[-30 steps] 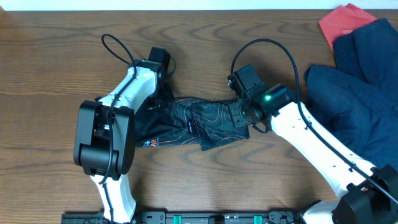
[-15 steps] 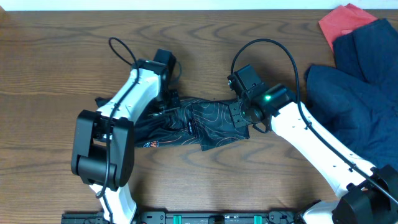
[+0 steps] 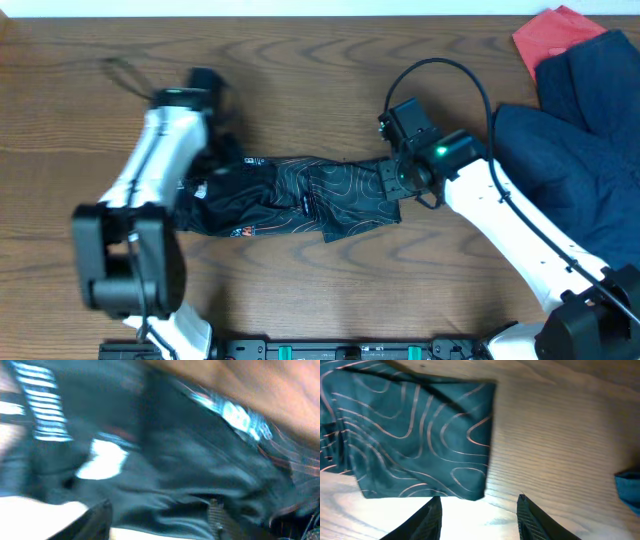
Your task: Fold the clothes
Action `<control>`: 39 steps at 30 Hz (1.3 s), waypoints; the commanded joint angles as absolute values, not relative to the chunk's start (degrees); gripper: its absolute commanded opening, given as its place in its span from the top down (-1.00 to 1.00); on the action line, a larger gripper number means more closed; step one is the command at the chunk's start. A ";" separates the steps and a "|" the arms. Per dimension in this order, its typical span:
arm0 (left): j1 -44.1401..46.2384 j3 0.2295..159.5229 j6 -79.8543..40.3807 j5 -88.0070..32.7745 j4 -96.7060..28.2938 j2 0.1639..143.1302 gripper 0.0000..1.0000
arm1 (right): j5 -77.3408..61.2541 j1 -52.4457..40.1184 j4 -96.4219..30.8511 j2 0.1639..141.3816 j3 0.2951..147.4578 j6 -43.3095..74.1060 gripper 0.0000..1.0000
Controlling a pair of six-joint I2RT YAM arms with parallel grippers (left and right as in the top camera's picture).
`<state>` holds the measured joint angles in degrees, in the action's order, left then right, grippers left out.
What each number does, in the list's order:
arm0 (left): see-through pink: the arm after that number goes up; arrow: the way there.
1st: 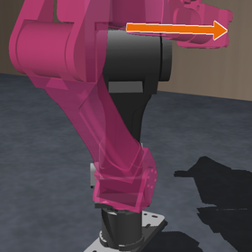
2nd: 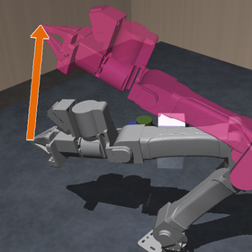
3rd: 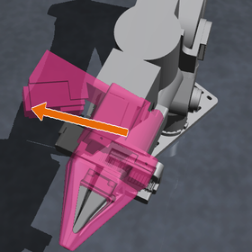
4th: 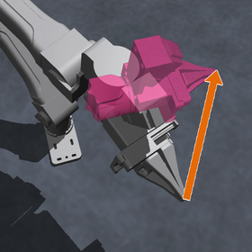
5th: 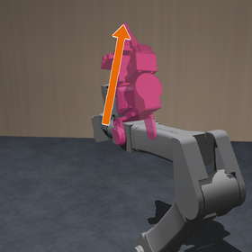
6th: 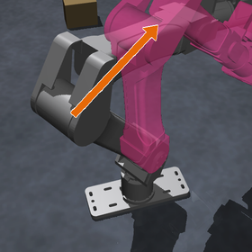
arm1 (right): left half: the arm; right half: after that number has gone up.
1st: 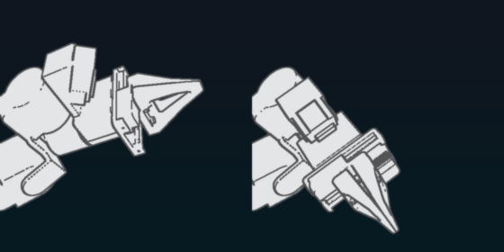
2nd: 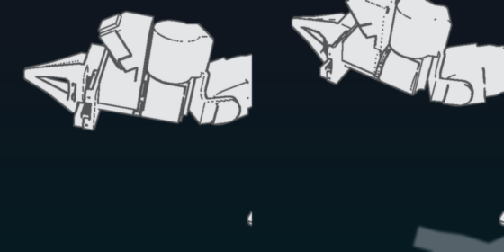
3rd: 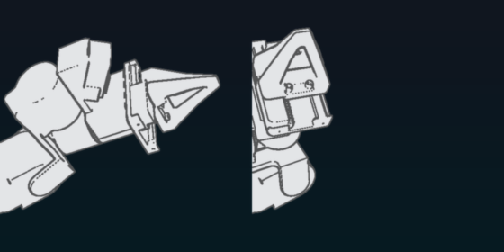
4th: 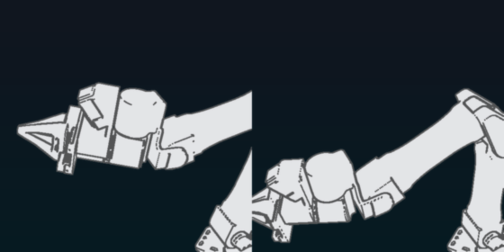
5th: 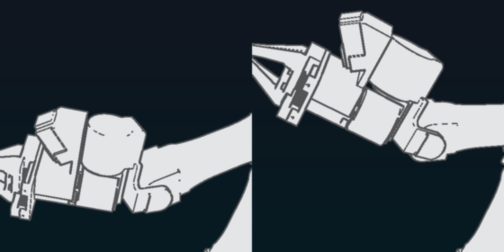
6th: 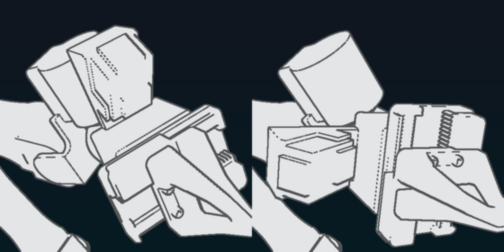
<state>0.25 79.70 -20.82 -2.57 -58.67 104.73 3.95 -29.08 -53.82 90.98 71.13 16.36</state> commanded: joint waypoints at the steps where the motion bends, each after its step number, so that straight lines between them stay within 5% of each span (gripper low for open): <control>1: -5.93 80.20 -18.50 -1.02 -59.53 104.20 -0.38 | 4.47 -28.12 -54.43 91.09 71.20 17.32 0.06; 12: -15.03 76.01 -11.14 -4.47 -55.75 109.14 -0.91 | 4.47 -28.12 -55.20 91.09 71.20 17.28 0.01; 21: -16.03 75.96 -8.58 -4.51 -53.23 114.21 -0.95 | 4.49 -28.12 -56.03 91.09 71.20 17.12 0.00; 29: -15.68 75.85 -8.58 -5.98 -53.52 116.49 -0.71 | 4.51 -28.10 -55.99 91.09 71.20 17.12 0.00; 39: -15.84 77.19 -8.62 -0.56 -54.39 115.87 -0.99 | 4.49 -28.08 -56.34 91.09 71.20 17.15 -0.01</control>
